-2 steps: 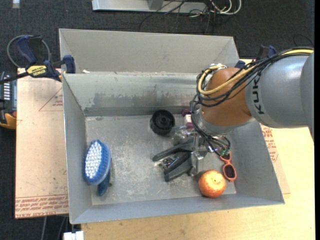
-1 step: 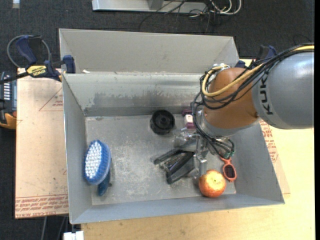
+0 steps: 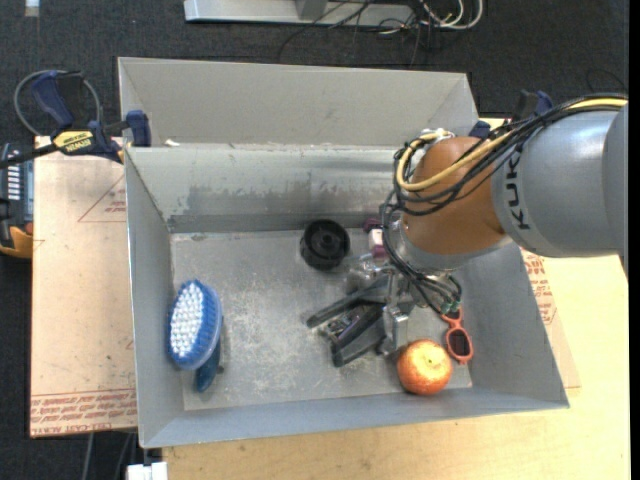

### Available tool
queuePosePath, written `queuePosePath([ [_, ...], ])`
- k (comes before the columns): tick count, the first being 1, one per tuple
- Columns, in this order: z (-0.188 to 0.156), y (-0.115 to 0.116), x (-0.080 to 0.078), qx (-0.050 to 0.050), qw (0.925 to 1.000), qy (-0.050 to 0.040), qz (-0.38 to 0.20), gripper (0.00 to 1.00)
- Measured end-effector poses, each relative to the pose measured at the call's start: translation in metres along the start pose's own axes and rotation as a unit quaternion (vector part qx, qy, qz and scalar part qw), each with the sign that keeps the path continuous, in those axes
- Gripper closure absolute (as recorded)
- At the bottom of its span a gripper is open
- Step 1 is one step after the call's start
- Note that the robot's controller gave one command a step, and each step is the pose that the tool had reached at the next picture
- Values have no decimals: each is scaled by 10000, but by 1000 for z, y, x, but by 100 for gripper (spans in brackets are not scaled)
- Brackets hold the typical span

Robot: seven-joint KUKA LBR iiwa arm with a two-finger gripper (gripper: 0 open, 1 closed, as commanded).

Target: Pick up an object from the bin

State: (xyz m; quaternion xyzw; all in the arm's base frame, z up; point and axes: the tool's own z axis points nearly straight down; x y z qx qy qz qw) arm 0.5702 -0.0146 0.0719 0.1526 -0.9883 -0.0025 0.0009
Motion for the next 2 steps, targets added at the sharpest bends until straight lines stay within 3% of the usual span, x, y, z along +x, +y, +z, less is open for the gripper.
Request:
queuePosePath([
  [1,1,14,2,29,9960,-68,-886,100],
  [2,1,14,2,28,9961,-69,-884,100],
])
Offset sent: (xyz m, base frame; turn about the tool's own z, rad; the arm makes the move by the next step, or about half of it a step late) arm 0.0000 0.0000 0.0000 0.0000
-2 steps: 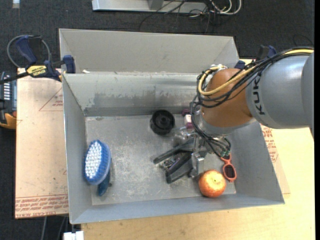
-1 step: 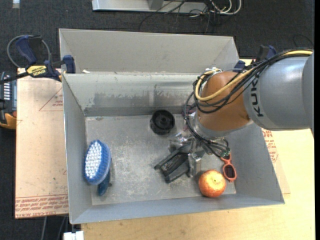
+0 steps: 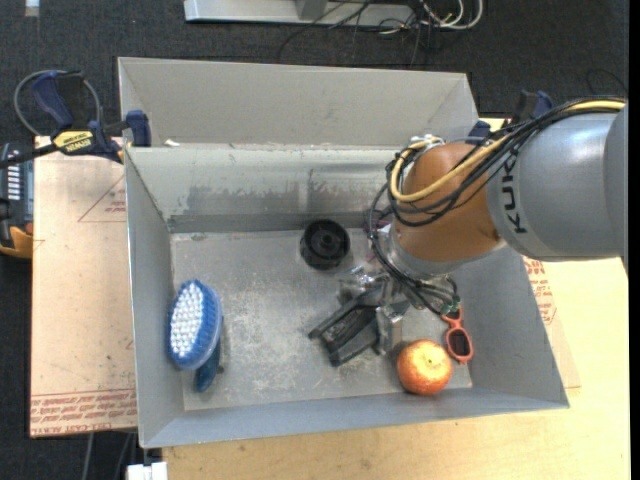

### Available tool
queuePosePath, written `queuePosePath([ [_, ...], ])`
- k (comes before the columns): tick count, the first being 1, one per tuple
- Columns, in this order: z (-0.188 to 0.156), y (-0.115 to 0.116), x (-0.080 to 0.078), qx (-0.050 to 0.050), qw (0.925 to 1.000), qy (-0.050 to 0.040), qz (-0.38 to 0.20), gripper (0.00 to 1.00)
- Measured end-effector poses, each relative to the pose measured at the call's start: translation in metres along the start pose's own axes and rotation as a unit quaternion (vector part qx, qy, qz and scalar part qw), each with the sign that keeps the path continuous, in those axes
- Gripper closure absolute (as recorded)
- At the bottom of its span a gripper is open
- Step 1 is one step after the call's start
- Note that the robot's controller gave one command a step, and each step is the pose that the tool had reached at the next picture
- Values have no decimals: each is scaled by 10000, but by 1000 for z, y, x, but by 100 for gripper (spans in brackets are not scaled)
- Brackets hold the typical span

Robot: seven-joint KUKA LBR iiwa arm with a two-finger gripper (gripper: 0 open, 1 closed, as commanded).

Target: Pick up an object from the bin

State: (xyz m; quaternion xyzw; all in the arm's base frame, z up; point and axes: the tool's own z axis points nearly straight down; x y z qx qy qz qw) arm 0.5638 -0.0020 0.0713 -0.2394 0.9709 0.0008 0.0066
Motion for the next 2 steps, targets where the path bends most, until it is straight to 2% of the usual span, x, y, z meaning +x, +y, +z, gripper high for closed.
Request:
queuePosePath([
  [2,-14,1,1,-13,10000,15,15,100],
])
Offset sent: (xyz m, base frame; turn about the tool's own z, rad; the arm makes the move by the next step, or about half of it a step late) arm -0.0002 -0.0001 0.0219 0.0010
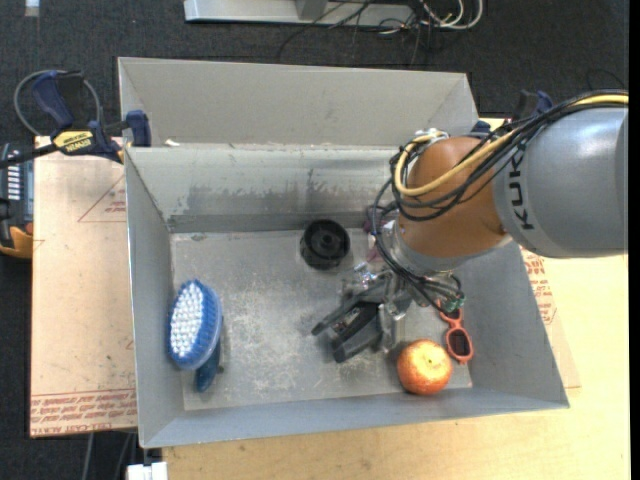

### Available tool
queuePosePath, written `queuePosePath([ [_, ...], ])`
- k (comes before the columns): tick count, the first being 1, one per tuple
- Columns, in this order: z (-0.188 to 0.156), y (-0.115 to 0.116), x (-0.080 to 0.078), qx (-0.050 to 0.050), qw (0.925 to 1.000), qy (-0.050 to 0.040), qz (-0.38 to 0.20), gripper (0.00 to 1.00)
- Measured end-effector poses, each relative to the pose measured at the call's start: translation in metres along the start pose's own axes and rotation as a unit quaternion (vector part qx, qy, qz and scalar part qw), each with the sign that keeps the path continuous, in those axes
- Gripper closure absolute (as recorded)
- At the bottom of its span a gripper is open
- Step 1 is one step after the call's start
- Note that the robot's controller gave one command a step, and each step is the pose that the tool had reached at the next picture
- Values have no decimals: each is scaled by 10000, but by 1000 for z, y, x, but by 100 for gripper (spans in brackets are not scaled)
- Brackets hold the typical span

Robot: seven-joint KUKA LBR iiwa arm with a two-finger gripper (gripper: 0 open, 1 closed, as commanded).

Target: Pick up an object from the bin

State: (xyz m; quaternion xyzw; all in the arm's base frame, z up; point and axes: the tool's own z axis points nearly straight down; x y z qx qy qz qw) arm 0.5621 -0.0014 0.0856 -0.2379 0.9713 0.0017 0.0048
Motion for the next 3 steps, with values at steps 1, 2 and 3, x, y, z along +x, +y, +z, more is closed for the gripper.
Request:
queuePosePath([
  [1,-7,1,0,-4,10000,4,4,100],
  [2,-13,1,0,-5,10000,5,5,100],
  [3,-30,3,3,-38,10000,59,10,100],
])
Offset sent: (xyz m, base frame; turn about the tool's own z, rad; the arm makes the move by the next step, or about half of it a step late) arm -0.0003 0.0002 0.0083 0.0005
